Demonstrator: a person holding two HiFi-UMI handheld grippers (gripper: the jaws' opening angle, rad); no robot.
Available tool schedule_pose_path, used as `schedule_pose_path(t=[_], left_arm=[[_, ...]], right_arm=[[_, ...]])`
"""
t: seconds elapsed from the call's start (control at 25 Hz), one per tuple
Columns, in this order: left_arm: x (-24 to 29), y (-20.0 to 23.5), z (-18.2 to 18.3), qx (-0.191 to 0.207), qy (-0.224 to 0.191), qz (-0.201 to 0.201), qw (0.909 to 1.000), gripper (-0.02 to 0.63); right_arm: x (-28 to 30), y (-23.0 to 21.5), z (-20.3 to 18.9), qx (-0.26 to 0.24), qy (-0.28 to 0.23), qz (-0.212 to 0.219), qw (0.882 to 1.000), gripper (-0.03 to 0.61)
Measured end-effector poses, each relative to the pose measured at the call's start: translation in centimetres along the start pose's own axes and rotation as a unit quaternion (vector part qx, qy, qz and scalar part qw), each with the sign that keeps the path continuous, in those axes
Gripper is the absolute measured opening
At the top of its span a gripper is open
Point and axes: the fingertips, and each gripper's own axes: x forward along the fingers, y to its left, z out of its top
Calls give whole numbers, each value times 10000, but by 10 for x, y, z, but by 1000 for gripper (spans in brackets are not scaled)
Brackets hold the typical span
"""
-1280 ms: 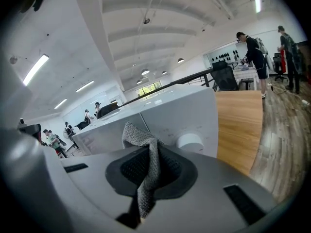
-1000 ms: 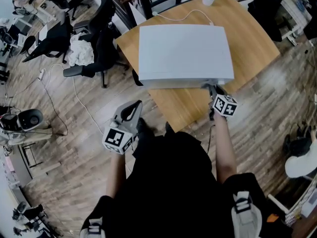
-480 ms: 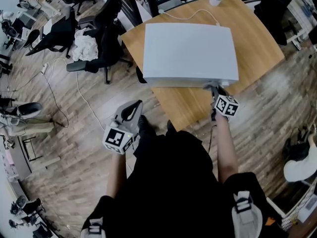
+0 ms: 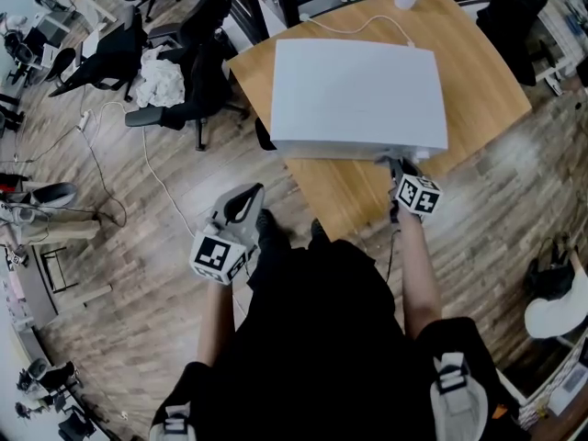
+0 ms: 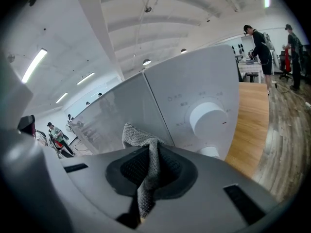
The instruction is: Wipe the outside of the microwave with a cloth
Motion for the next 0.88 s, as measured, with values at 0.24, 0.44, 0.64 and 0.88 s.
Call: schedule_pose_path(t=[0.24,0.44,0.64,0.88], left_arm=[[-8,12,-7,-31,4,60,10000,2],[-14,17,-9,-62,21,89,9999,2],[-18,24,-13,-99,5,152,9998,2],[-27,36,-15,-162,8,246,9996,2]], right_arm=[[16,20,-13,-42,169,153,9997,15],[23,41,-17,-71,242,296,9992,15],[34,60,-25,-144,364,463,9982,15],[46,88,-33,-187,490,658,9965,16]])
